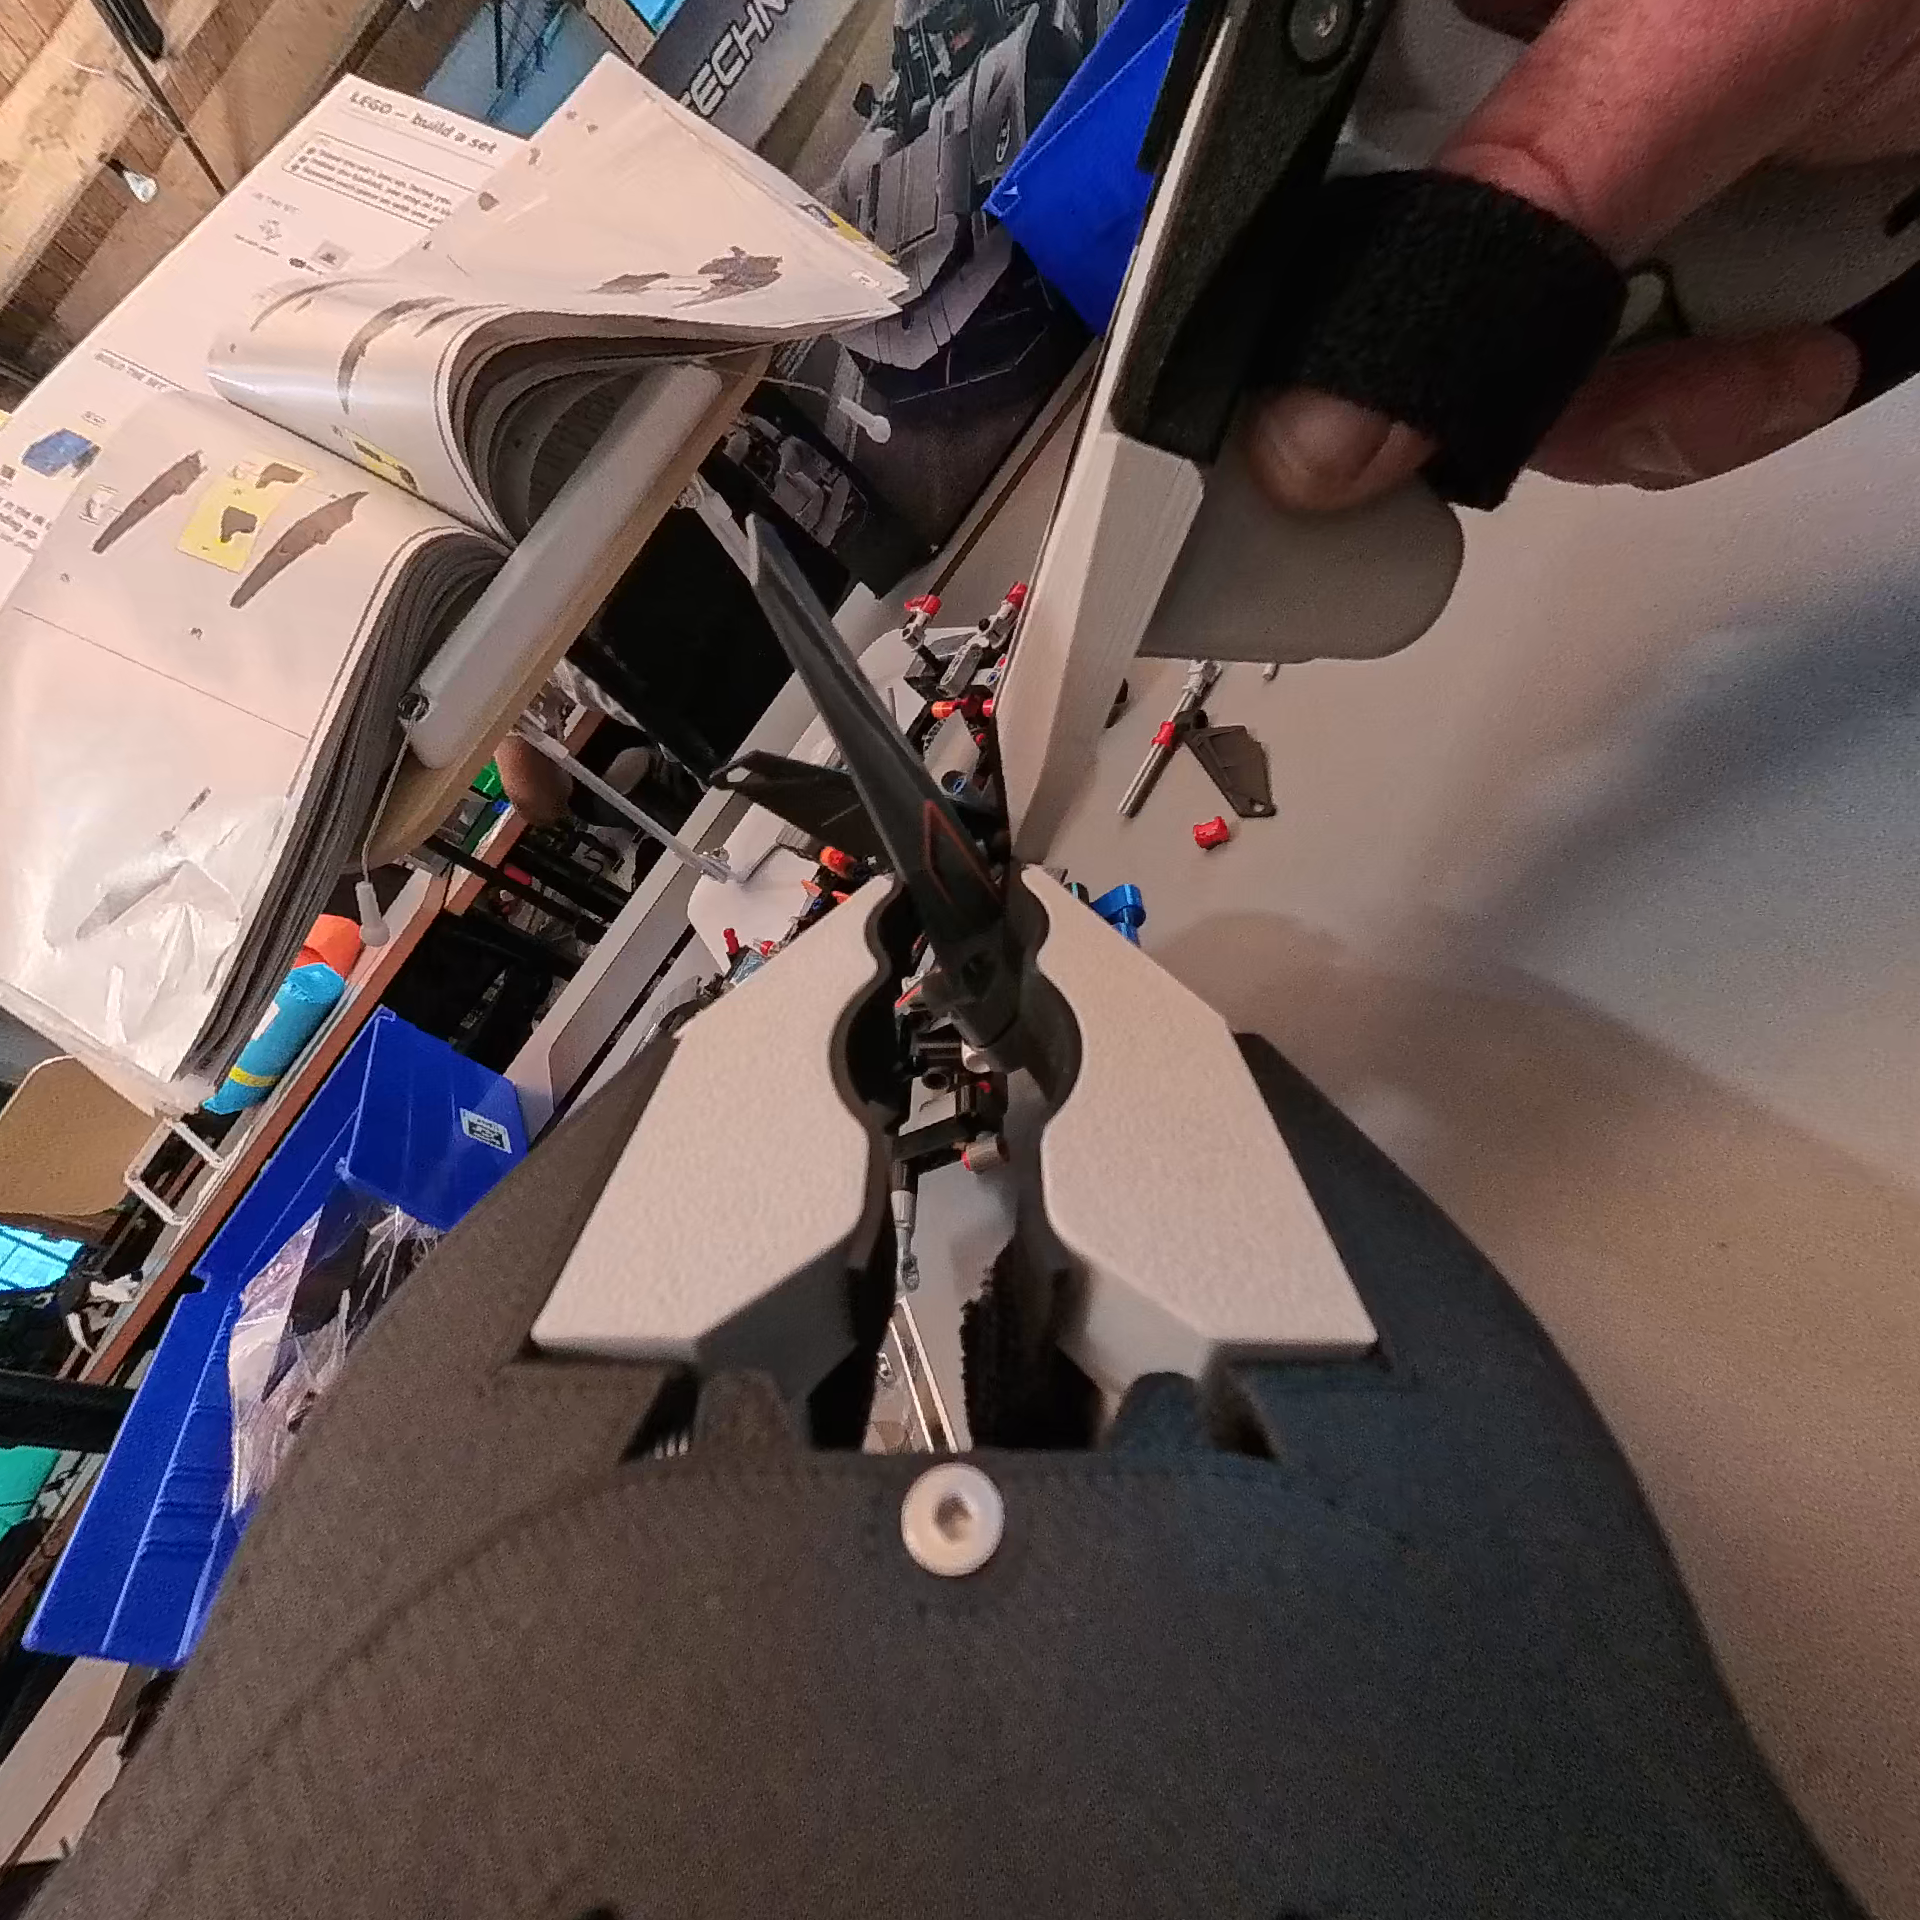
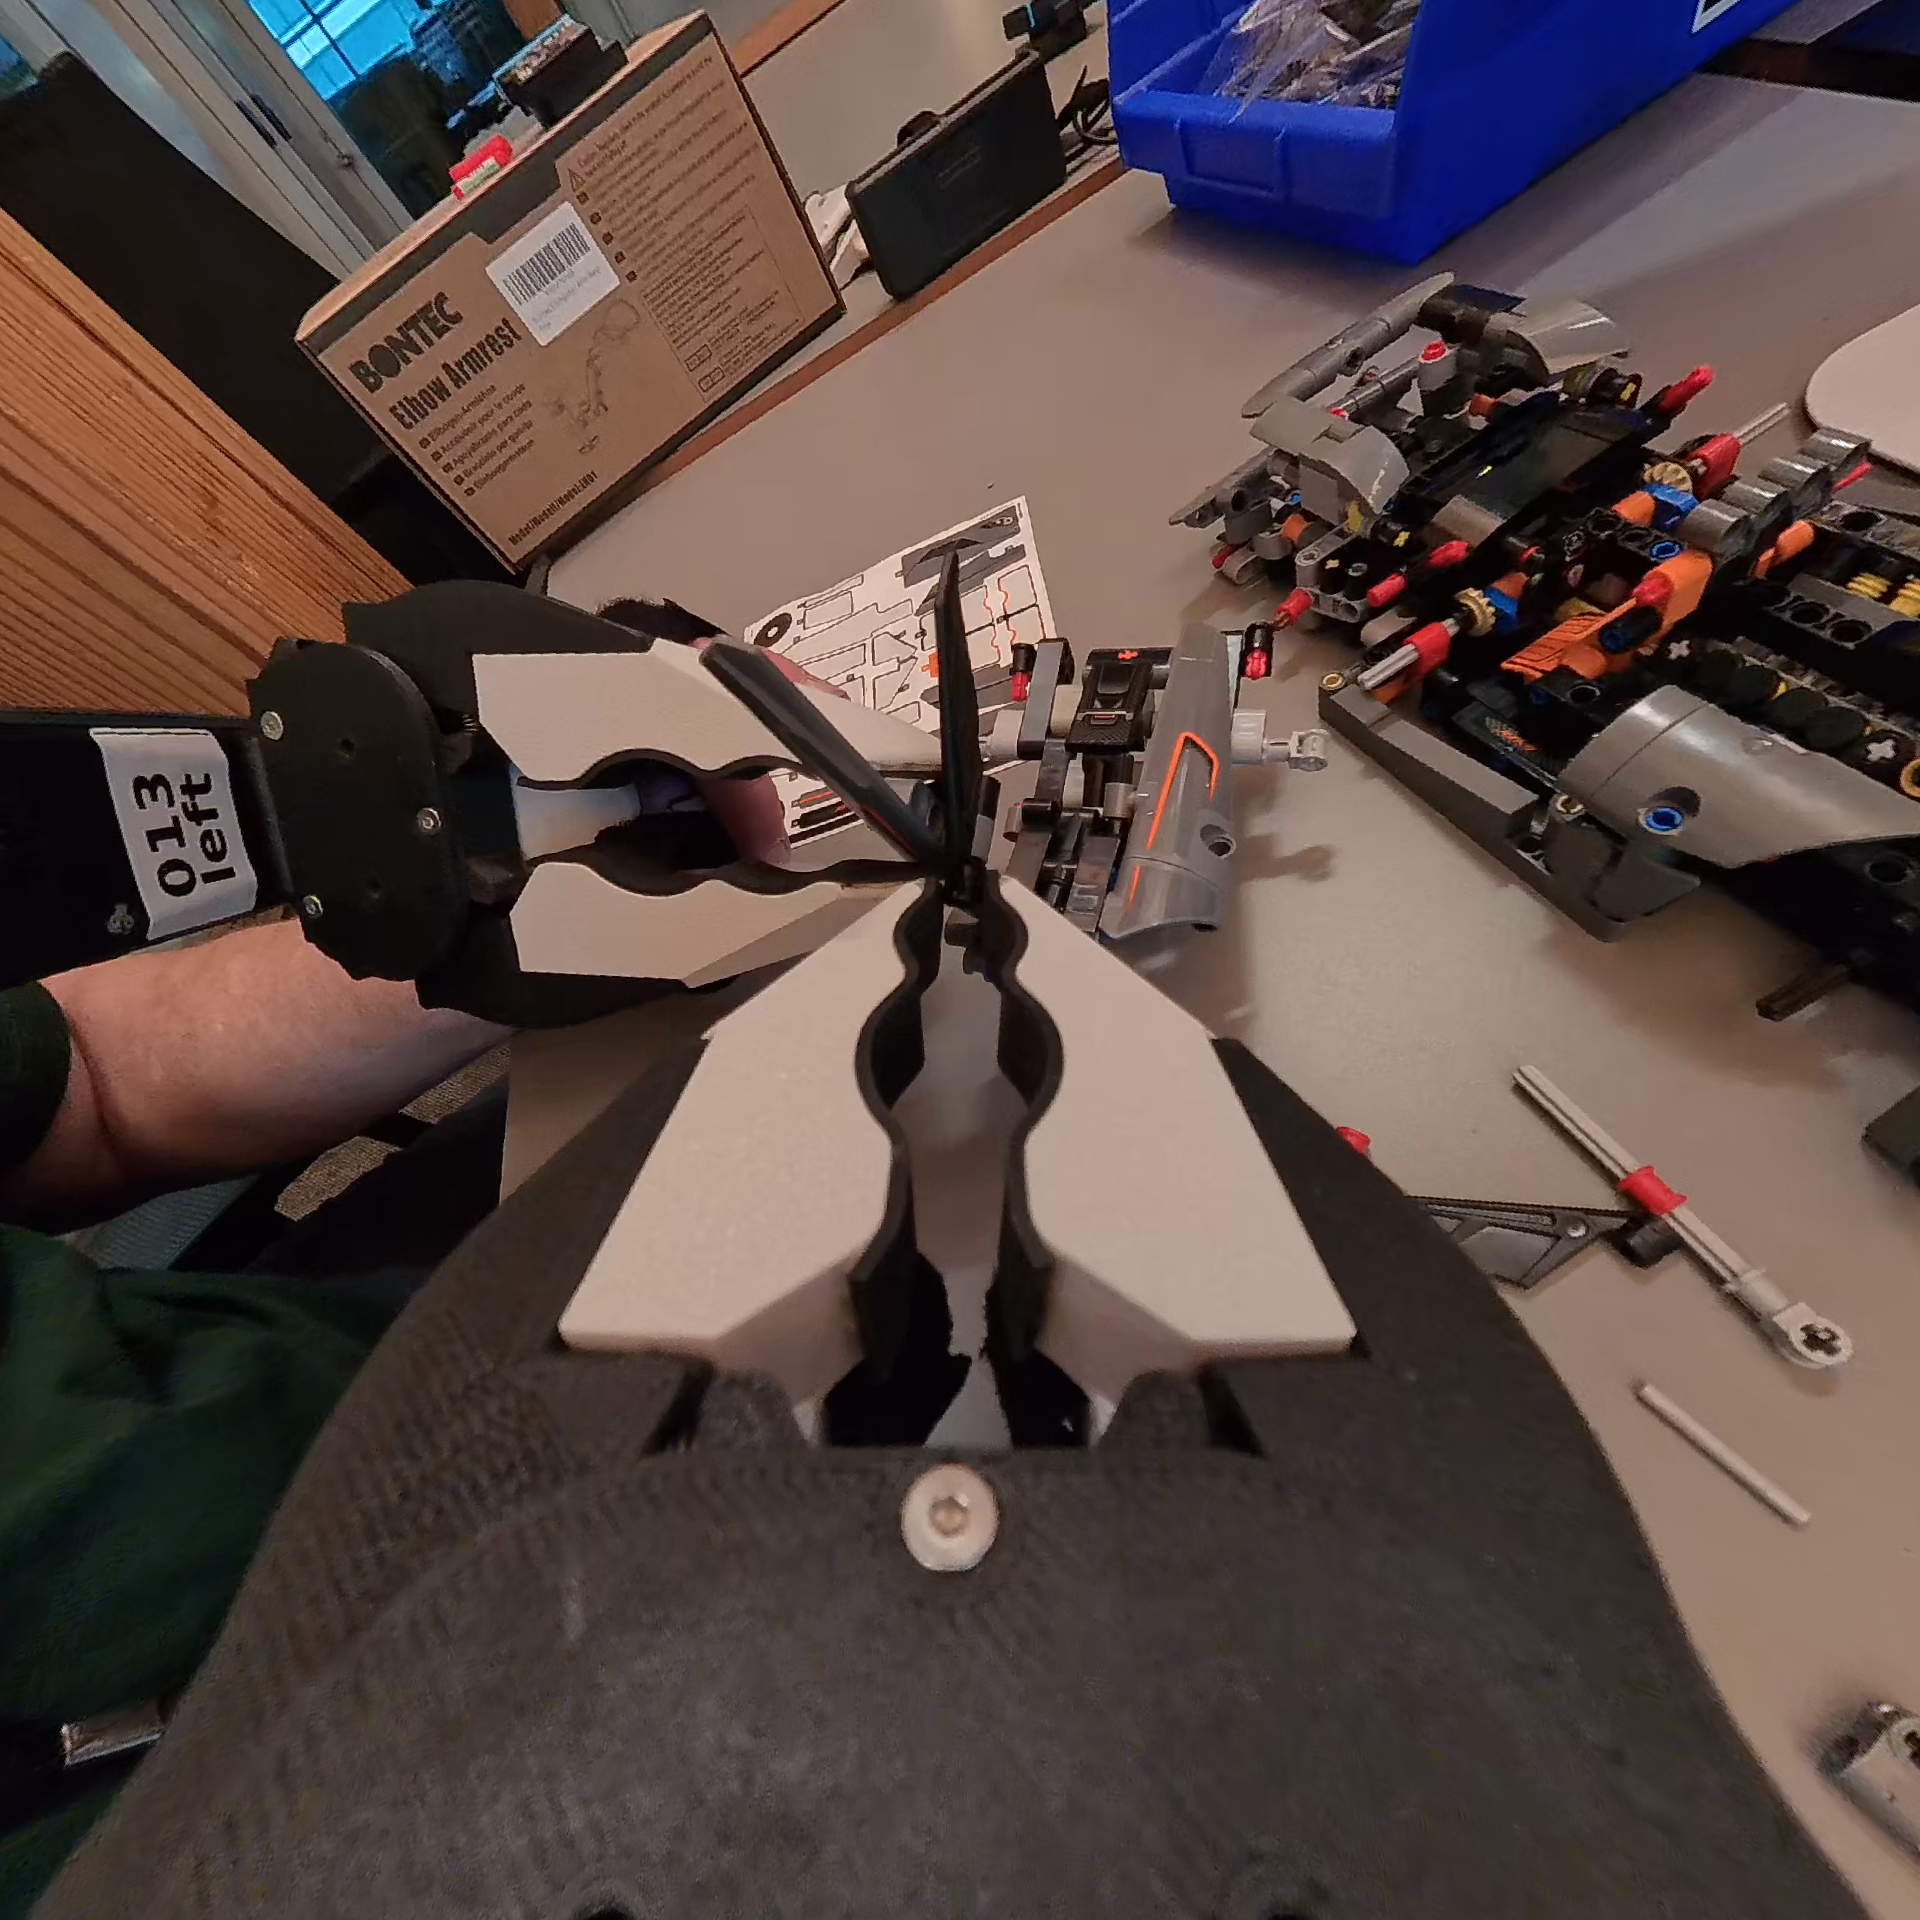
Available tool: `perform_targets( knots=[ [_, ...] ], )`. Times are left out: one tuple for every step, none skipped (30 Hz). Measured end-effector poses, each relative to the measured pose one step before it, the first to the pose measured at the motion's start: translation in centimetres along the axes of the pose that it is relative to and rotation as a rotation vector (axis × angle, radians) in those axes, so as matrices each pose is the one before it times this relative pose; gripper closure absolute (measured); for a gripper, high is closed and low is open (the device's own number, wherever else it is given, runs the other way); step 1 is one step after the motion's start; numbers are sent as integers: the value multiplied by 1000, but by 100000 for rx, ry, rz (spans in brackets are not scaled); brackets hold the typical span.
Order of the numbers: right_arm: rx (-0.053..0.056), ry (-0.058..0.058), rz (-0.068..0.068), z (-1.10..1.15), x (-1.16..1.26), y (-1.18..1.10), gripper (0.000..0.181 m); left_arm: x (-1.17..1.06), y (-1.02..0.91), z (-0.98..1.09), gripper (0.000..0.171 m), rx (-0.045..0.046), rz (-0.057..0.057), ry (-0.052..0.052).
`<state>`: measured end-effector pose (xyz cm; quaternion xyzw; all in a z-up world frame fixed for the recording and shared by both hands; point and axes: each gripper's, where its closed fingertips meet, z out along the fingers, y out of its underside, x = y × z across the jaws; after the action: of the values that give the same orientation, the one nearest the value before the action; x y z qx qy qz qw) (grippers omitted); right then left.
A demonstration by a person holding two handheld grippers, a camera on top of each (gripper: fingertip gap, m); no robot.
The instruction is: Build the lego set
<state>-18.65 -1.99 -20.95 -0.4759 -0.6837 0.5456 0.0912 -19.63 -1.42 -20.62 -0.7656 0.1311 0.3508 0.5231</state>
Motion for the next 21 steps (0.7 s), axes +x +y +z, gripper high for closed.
perform_targets(
  knots=[
    [50, -51, 64, 7, 5, -5, 176, -2, -2, 8, 156, -17, 23, -18],
    [26, 15, -7, -5, -3, 2, 176, -9, 5, 4, 156, 4, 5, -7],
    [52, -2, -6, 8, 4, 1, 176, 2, 7, 3, 156, -7, -57, 38],
    [164, -94, 64, -2, -3, -24, 176, -13, -6, -9, 157, 25, -51, -61],
    [169, -110, 28, 3, -11, -10, 176, -24, -14, -5, 156, 12, 31, -159],
    [58, -17, -70, 11, -5, -8, 176, -9, 10, -6, 156, -64, 106, -108],
    [65, 61, -114, 5, 4, -3, 176, -7, 14, 0, 156, -60, -64, -28],
    [110, 41, 6, 9, 8, 7, 176, -3, 4, -1, 157, -42, -105, 26],
    [105, -20, 103, 2, 13, 1, 176, 2, 4, 10, 157, -11, 59, -18],
    [28, -54, 94, -4, 9, 12, 176, 15, 3, 11, 156, -69, 38, 5],
    [-38, -76, 43, -15, 17, 20, 176, 23, -1, 20, 156, -72, 53, 55],
    [-10, -41, -32, -27, 14, 5, 176, 17, -8, 16, 156, 6, 65, 33],
    [76, 21, -117, -21, 3, 5, 176, 7, -26, 8, 157, 67, -12, 28],
    [132, 75, -104, -24, -11, -13, 176, 5, -32, 3, 157, 134, -42, 10],
    [217, 175, -35, -21, 9, -17, 176, 7, -16, 8, 157, 41, -15, -23],
    [226, 279, -187, -7, 7, -12, 176, -13, -8, 17, 157, -5, 40, -95],
    [96, 173, -165, 4, 9, 12, 176, 0, 2, -1, 157, -11, -12, -9],
    [-27, -54, 110, 12, -2, 15, 176, 11, 11, 0, 157, -30, -12, 28],
    [-25, -167, 212, -4, 1, 22, 176, 20, 11, -8, 157, -56, 129, 9],
    [-12, -119, 172, 7, 5, 6, 176, 10, 14, 6, 157, -77, 63, 40],
    [17, -24, 94, 5, 7, 0, 176, 4, -2, 8, 157, -12, -7, 10]
  ],
)
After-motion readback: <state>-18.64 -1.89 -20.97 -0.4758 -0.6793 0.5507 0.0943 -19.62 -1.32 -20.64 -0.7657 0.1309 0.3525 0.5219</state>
